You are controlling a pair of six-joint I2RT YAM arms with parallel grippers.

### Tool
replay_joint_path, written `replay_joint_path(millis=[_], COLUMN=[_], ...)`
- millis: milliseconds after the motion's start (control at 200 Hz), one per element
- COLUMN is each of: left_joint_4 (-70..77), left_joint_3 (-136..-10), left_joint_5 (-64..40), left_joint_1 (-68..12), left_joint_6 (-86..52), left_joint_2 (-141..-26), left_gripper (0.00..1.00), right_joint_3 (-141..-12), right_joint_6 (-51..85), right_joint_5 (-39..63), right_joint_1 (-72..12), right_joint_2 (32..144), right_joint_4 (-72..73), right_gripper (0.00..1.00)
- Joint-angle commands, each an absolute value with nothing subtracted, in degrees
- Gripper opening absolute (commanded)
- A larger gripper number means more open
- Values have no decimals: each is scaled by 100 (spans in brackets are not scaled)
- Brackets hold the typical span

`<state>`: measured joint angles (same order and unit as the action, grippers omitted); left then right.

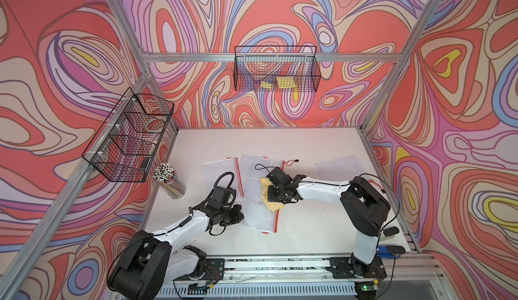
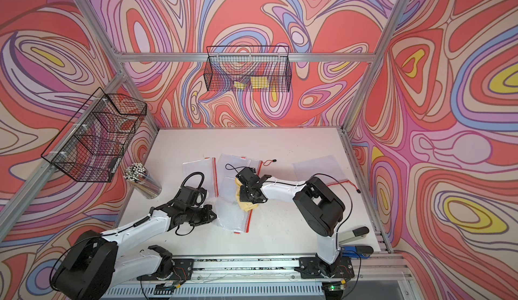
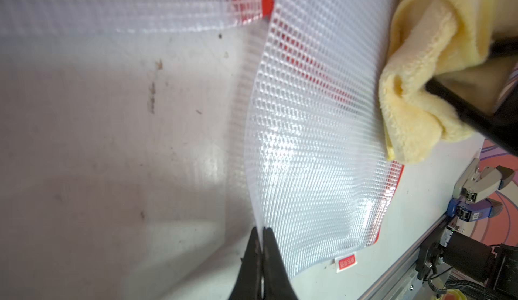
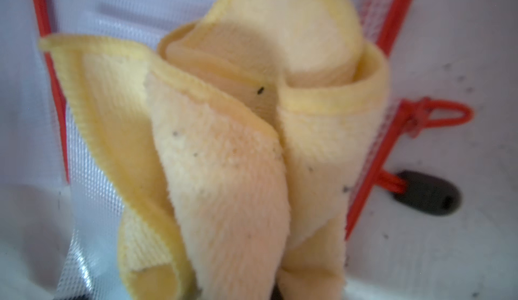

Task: Wipe the document bag
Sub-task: Wipe the dirt from the document bag.

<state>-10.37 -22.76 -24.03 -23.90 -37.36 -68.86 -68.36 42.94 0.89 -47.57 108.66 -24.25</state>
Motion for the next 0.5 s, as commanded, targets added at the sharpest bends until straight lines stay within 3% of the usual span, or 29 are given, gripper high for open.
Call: replay_joint_path(millis=[0,155,260,496], left_joint_4=[-475,-452,-538,-748], left_joint_3=[-2269,-2378,-2430,-2418], left_joint_5=[-2605,-2606,-2540,-2417], left_joint_1=[-2413,-2530,-2557,-2558], left_joint_6=[-3888,-3829,-3750,-3666], left_joint_2=[-7071,-7245,-7295,-7139], left_gripper=[0,0,0,0], right_joint_3=[-7238,-7403,-7543,-7899], right_joint_6=[4156,4311,4375,4118], right_joint_5=[454,1334,1415,200], right_joint_1=[-5095,-5267,-5282,-5020], right_joint_2=[11240,11678,11997,11697], right_joint_4=[-2892,-2273,-2268,-3420], right_gripper=[0,0,0,0])
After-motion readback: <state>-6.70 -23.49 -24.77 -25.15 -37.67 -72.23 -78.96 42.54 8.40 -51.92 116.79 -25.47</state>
